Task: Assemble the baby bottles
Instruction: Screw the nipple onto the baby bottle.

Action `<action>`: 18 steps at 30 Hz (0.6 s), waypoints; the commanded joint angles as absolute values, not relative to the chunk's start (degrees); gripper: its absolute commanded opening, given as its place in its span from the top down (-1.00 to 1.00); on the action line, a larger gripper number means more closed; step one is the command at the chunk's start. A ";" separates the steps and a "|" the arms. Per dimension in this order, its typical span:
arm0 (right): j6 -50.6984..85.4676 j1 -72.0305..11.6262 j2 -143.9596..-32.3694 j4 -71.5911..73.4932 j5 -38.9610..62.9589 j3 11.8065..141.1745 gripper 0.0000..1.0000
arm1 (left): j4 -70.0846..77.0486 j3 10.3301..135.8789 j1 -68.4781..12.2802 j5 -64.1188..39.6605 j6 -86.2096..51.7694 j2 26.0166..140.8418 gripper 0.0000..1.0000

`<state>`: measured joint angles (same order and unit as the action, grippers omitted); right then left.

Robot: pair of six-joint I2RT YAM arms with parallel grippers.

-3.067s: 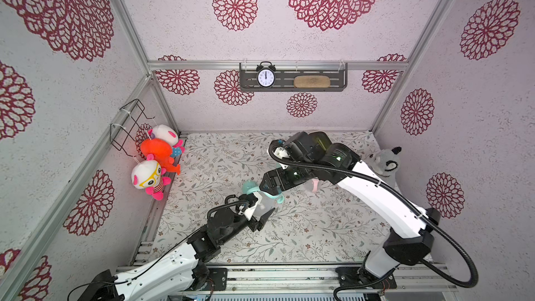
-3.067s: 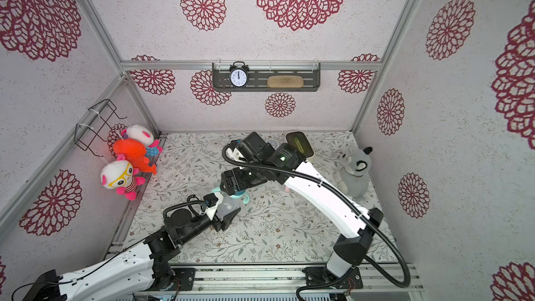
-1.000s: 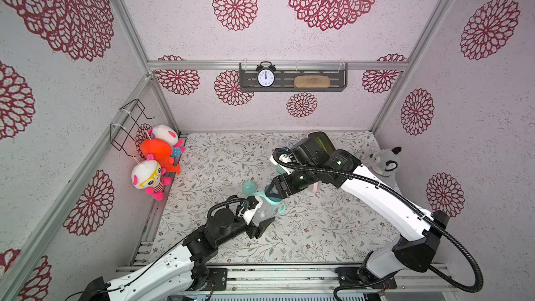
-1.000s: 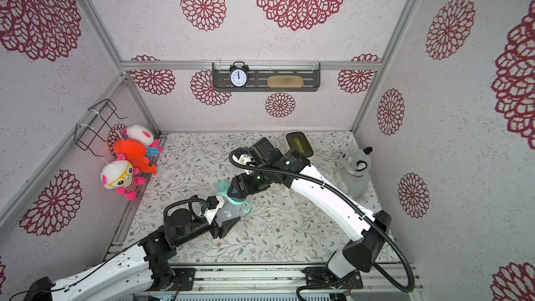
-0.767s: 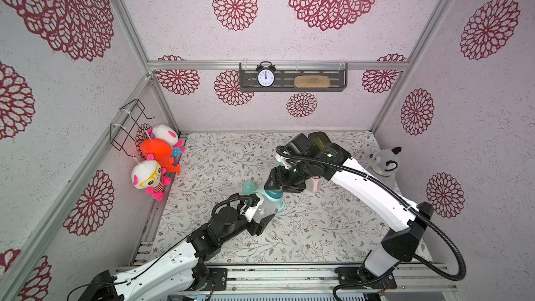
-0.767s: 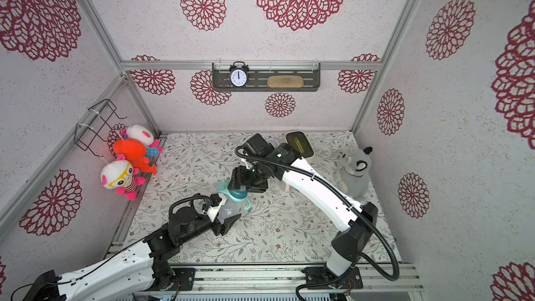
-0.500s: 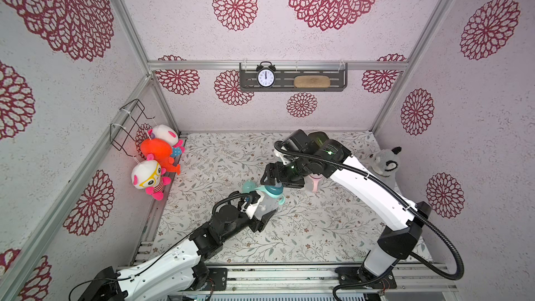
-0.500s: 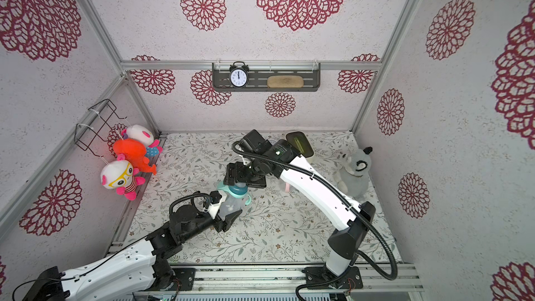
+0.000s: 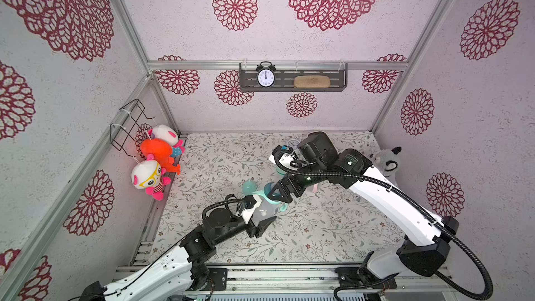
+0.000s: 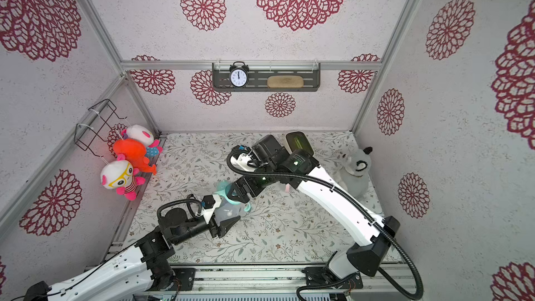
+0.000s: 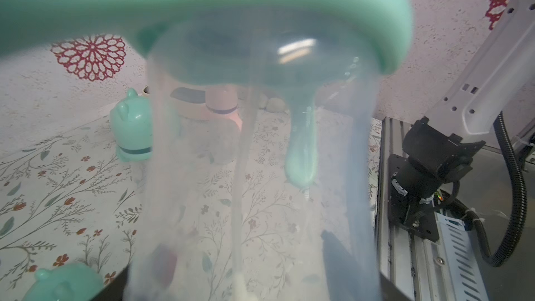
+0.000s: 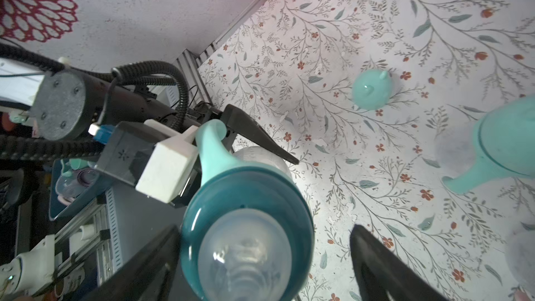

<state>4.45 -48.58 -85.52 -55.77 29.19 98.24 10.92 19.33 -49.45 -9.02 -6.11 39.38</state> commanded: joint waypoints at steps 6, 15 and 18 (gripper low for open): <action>-1.23 -48.14 -83.76 -56.03 36.34 96.07 -0.73 | 10.82 20.19 -49.04 -11.82 -6.83 39.02 1.00; -0.86 -47.92 -83.74 -55.61 35.55 96.37 -0.55 | 10.86 20.74 -49.05 -11.69 -6.42 40.36 1.00; -0.88 -47.89 -83.84 -55.90 34.64 96.34 -0.39 | 10.72 21.12 -49.04 -11.69 -6.22 40.95 1.00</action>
<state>-0.03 -48.01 -85.49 -55.99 34.26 95.33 9.45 19.38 -49.34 -11.31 -6.66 40.56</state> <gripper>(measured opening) 0.711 0.799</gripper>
